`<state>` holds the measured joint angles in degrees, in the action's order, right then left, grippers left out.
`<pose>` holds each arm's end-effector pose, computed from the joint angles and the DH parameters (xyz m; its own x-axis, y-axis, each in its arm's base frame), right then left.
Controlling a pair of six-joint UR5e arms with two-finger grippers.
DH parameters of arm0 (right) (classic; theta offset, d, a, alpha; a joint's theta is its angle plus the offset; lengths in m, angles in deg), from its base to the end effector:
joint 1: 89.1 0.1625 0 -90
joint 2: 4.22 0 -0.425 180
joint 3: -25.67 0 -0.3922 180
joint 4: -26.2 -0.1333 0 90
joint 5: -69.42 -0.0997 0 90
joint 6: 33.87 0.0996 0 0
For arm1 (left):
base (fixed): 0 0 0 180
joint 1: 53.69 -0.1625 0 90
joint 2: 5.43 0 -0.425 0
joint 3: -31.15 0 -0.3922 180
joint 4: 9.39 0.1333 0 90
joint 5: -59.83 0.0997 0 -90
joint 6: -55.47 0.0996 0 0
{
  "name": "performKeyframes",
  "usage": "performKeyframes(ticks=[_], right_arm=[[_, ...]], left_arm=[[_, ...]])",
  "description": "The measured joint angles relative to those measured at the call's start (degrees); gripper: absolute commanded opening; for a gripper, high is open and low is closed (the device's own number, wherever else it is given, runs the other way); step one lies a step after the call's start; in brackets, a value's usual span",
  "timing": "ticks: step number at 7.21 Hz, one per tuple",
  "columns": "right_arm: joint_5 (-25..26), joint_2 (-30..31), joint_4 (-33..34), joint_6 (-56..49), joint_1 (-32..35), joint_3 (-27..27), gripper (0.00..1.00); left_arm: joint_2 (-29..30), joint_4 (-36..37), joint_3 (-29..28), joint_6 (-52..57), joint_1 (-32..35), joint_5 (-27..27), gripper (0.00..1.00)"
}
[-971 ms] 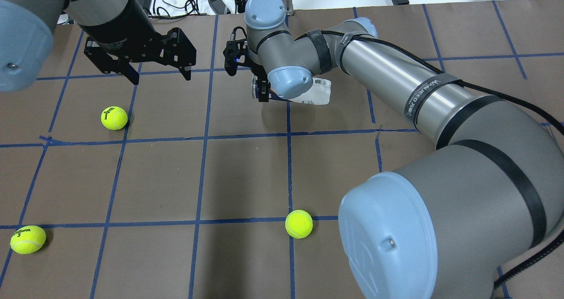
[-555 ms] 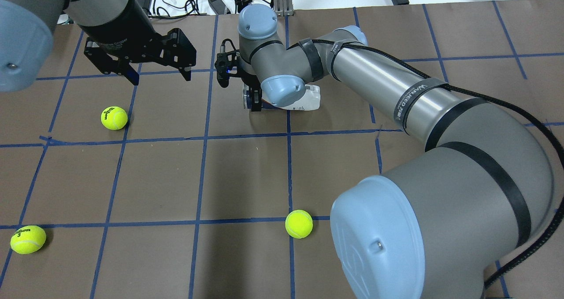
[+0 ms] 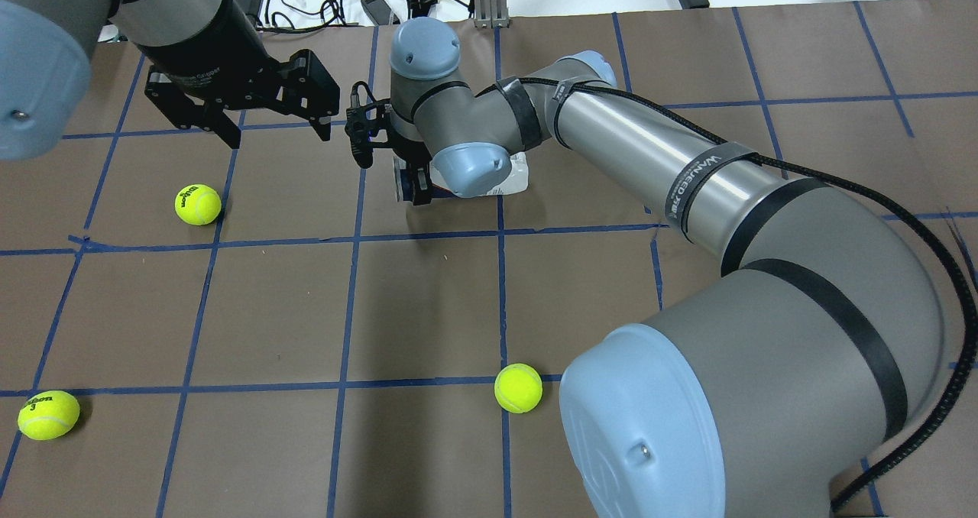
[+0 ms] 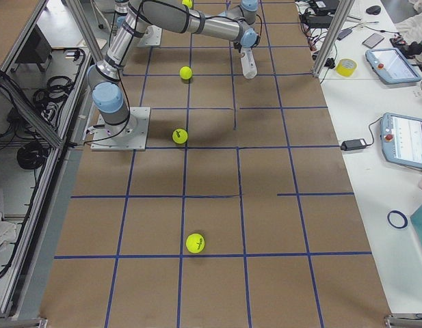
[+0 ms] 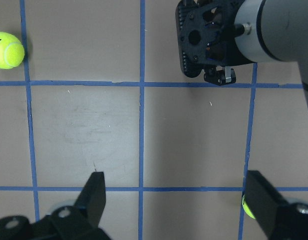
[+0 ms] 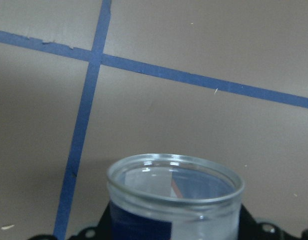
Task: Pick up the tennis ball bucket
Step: 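Drag the tube with the right gripper toward the left gripper, then release the tube and raise the right gripper away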
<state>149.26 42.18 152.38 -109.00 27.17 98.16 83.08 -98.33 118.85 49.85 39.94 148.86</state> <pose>0.4720 -0.6153 0.2187 0.1982 -0.9722 0.1248 -0.9517 -0.2213 -0.2128 -0.1656 -0.4785 0.5225 -0.9991 -0.0330 0.0251 -0.0349 0.9960 -0.0825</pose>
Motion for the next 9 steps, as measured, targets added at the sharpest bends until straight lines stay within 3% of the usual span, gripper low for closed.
performKeyframes(ticks=[7,9], right_arm=[[-0.28,4.05,-1.33,2.18,-2.86,0.40,1.00],[-0.35,8.08,-6.38,3.71,-7.11,0.70,1.00]], left_arm=[[0.12,0.00,0.07,0.38,-0.23,-0.53,1.00],[1.19,2.48,1.13,1.78,-0.54,-3.41,1.00]])
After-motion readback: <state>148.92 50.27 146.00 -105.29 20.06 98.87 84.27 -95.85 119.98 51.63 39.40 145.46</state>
